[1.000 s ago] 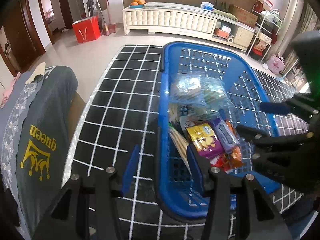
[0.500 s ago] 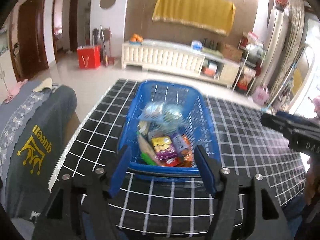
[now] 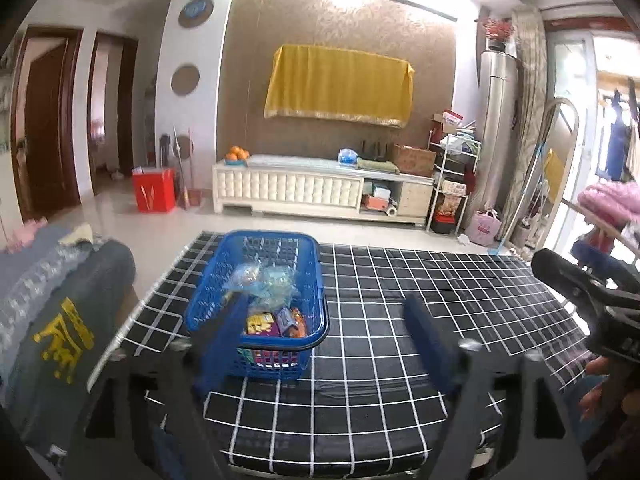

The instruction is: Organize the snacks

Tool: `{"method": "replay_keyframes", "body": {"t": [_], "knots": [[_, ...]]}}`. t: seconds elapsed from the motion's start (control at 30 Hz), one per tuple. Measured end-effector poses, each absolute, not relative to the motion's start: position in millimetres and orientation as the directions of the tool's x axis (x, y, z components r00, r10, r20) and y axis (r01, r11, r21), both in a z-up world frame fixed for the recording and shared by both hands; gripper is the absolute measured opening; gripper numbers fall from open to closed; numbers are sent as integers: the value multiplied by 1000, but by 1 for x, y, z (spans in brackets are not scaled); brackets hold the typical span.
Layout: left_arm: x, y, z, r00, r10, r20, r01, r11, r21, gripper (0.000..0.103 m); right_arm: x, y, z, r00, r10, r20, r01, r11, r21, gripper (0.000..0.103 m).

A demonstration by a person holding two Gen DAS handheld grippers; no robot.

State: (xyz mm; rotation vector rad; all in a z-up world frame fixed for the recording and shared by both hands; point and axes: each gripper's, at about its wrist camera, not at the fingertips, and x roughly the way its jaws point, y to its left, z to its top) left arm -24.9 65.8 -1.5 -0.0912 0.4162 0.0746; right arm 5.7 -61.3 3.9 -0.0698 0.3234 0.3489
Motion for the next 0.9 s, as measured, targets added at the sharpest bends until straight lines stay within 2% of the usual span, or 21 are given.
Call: {"method": "replay_keyframes", "body": {"t": [0.07, 0.13, 0.17, 0.43, 0.9], "knots": [[-37, 56, 2, 926, 58, -373, -81, 996, -48, 90, -6, -70, 3, 906, 305, -295, -326, 945, -25, 103], [-45, 50, 2, 929, 54, -366, -73, 997, -38, 102, -14, -73, 0, 919, 285, -273, -307, 951, -44, 103], [-47, 47, 2, 929, 53, -367, -71, 997, -36, 103, -16, -73, -2, 921, 278, -274, -302, 952, -50, 103], [-62, 30, -3, 921, 42, -386, -49, 999, -9, 103, -29, -84, -9, 911, 274, -309, -294, 956, -18, 103], [-74, 23, 1, 924, 46, -380, -47, 999, 7, 103, -48, -89, -9, 910, 277, -307, -291, 957, 2, 103]]}}
